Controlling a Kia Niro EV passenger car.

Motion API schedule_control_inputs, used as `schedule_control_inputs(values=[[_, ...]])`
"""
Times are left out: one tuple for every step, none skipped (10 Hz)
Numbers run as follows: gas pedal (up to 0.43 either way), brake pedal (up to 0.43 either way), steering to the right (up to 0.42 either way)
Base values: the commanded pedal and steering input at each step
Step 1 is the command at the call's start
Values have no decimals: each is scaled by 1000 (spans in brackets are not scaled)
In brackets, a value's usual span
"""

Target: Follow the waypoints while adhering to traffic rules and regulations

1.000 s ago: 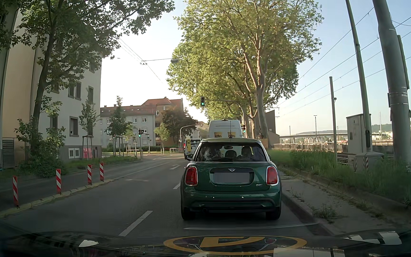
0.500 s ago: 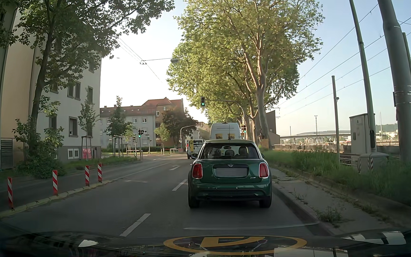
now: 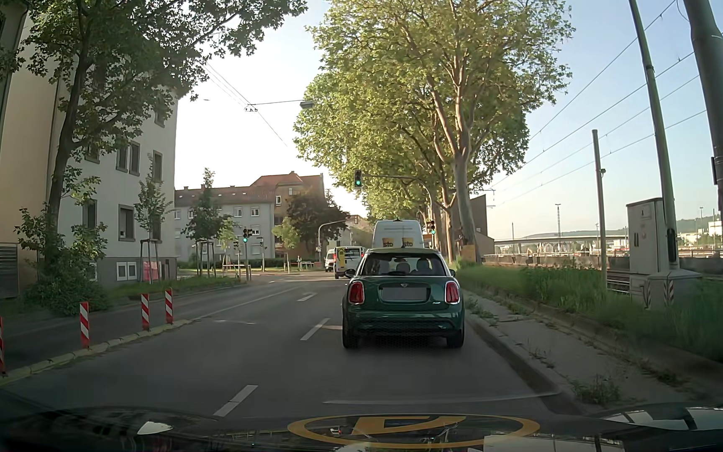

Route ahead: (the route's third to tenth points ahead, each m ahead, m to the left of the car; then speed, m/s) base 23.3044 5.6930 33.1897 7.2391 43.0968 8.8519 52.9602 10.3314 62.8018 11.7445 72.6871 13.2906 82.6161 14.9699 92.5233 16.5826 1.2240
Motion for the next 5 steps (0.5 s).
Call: schedule_control_inputs(values=[[240, 0, -28], [240, 0, -28], [260, 0, -28], [280, 0, -28], [299, 0, -28]])
